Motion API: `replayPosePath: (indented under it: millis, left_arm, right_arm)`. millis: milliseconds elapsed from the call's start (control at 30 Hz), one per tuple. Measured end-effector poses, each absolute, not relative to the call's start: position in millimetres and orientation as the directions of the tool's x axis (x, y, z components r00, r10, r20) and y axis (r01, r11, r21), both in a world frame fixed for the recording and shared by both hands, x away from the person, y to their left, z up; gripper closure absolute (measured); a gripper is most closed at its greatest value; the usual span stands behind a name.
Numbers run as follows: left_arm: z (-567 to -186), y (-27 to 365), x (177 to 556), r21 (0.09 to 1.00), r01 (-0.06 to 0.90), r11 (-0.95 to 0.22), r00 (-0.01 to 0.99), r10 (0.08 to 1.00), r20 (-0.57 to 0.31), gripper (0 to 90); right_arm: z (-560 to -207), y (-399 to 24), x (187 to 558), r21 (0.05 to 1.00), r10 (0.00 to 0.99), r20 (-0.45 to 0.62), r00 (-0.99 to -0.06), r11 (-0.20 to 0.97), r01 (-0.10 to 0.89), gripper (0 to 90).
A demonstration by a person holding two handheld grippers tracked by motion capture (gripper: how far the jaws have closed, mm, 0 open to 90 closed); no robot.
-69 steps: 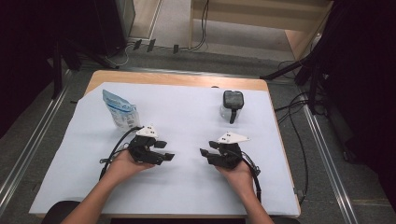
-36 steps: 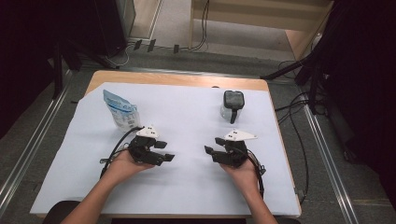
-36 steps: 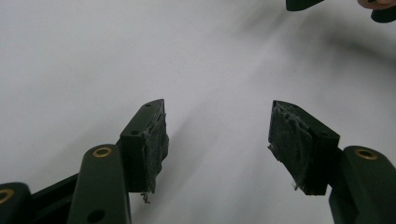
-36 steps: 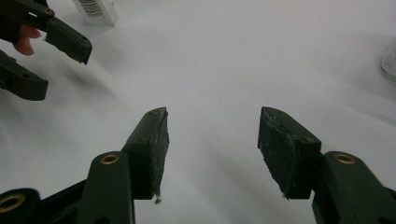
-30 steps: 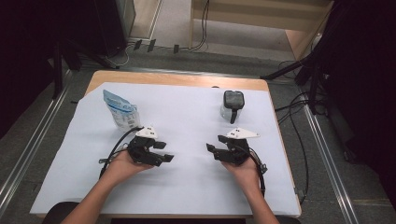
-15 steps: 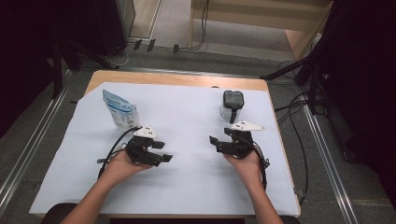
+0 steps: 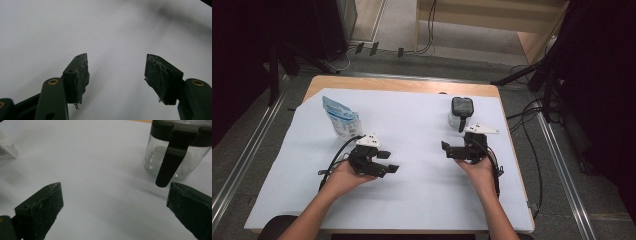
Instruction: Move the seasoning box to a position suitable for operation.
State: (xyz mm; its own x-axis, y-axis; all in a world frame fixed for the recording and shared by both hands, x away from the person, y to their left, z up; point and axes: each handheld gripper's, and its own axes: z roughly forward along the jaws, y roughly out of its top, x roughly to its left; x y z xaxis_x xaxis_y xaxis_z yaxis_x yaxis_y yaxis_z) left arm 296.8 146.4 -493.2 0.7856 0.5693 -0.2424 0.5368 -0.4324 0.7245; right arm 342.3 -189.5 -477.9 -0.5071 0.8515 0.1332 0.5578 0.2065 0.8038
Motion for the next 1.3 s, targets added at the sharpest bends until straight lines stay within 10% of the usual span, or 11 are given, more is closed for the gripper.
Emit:
replayPosePath:
  millis: [1300]
  left_arm:
    - [-492.0,139.4,289.5,0.709,0.539,-0.455,0.799,0.543,-0.259,35.8]
  right_arm:
    - [-467.5,-210.2,436.2,0.816,0.937,0.128,-0.326,0.088,0.571,0.0]
